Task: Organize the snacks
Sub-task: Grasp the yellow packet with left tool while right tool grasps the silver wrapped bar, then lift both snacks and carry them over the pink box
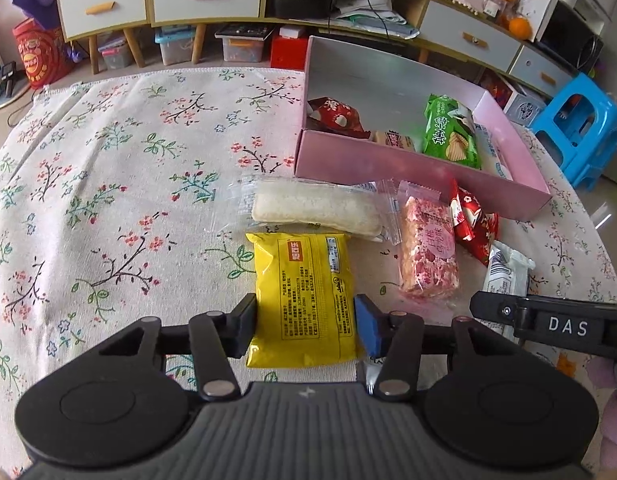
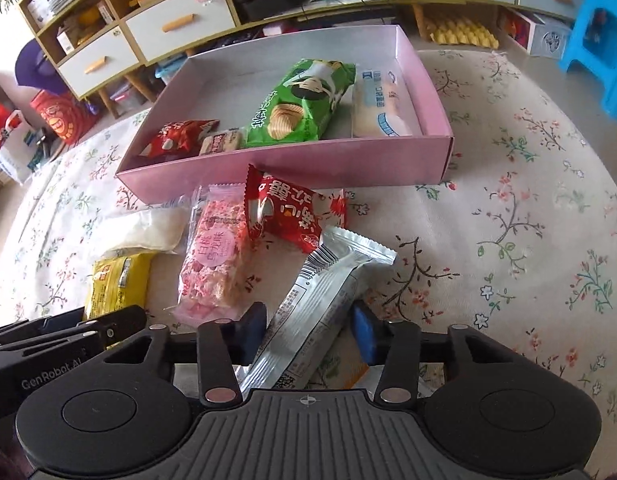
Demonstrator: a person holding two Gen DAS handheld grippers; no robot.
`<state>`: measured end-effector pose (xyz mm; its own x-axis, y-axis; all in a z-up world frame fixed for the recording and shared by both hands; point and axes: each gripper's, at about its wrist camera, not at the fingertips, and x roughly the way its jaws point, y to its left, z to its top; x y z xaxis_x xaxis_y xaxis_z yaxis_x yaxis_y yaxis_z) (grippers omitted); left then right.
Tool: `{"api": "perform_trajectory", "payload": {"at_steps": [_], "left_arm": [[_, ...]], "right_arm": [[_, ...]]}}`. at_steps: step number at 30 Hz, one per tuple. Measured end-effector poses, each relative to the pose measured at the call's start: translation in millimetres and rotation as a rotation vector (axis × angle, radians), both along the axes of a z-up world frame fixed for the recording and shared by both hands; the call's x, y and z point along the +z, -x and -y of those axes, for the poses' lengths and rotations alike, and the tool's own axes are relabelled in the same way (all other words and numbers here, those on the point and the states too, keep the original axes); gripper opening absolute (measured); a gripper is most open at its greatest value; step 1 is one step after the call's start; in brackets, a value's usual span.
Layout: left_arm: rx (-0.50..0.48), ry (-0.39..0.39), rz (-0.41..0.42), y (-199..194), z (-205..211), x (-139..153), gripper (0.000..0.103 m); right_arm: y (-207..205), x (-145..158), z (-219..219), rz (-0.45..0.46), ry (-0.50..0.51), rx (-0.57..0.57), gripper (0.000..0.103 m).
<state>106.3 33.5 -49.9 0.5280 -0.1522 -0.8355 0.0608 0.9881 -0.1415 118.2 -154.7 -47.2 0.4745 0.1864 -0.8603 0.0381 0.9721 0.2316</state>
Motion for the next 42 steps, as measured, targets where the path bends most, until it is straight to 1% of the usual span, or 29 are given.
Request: {"api": "perform_trajectory", "payload": {"at_steps": [4,8,13,18,21,25,31,35,38,40,42], "left_arm": [[0.008,0.032,-0.014,0.6,-5.2,2.9,0.047],[0.018,0.083,-0.028,1.7,-9.6,7.5,0.047],[0.016,0.116,-0.034,4.0,-10.4,13.2,0.047],[0.01,0.152,-0.036,8.4,-12.1,19.2,0.047],[0.005,0.171,-0.031,13.0,-13.1,24.2,0.047],[0.001,0.177,-0.013,19.1,-11.8,30.8,0.047],[0.002,0.208,0.022,24.4,-11.0,42.6,0.047],[0.005,0.22,0.055,20.9,-5.4,49.1,0.047],[0.009,0.211,0.082,15.1,0.4,51.3,0.047],[0.021,0.208,0.093,10.5,4.3,51.1,0.047],[0.038,0.221,0.097,4.6,7.3,49.8,0.047]], "right_arm": [[0.1,1.3,11.9,-0.034,-0.065,-0.018,0.037],[0.9,1.3,21.4,-0.072,-0.134,-0.045,0.033],[2.1,3.7,34.4,-0.099,-0.216,-0.076,0.031],[3.8,10.8,44.9,-0.098,-0.274,-0.1,0.03],[5.7,17.2,49.7,-0.092,-0.308,-0.103,0.03],[9.8,28.1,55.3,-0.079,-0.345,-0.099,0.03],[11.9,45.8,66.0,-0.039,-0.398,-0.109,0.029],[7.5,54.4,72.9,-0.015,-0.428,-0.131,0.029],[3.8,61.2,76.7,0.011,-0.441,-0.138,0.029],[0.4,64.8,78.9,0.028,-0.452,-0.143,0.029],[-3.0,66.8,81.3,0.043,-0.463,-0.151,0.029]]}}
